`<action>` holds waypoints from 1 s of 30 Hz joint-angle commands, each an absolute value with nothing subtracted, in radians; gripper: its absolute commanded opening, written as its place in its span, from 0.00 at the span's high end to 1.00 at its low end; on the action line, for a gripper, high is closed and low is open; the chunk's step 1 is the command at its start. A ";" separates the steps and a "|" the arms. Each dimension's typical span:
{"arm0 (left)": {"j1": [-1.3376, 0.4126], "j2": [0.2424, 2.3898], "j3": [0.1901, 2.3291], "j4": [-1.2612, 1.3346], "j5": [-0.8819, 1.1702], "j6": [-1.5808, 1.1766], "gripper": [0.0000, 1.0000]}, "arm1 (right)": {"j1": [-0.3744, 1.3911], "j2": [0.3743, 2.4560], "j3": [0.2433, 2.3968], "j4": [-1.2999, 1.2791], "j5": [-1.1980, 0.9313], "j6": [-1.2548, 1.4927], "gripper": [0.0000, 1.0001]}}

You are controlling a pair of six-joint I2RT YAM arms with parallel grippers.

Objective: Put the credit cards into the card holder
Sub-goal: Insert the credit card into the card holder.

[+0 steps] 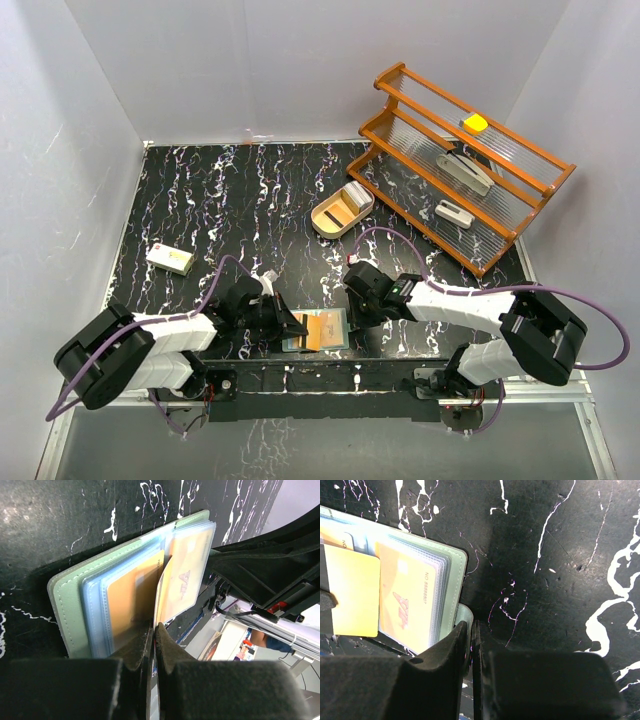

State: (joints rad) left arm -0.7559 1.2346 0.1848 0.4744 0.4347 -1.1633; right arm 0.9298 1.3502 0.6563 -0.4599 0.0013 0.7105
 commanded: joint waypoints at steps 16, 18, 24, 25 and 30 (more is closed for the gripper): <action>-0.761 1.258 0.183 0.504 0.421 -1.134 1.00 | 0.947 1.326 0.633 -0.402 0.007 0.746 0.93; -0.759 1.274 0.180 0.529 0.429 -1.144 1.00 | 0.948 1.324 0.631 -0.400 0.007 0.747 0.92; -0.761 1.300 0.149 0.636 0.436 -1.209 1.00 | 0.951 1.324 0.632 -0.393 0.002 0.758 0.93; -0.761 1.305 0.151 0.635 0.434 -1.207 1.00 | 0.951 1.324 0.630 -0.387 0.000 0.762 0.93; -0.761 1.334 0.162 0.646 0.423 -1.202 1.00 | 0.958 1.313 0.620 -0.372 0.000 0.791 0.94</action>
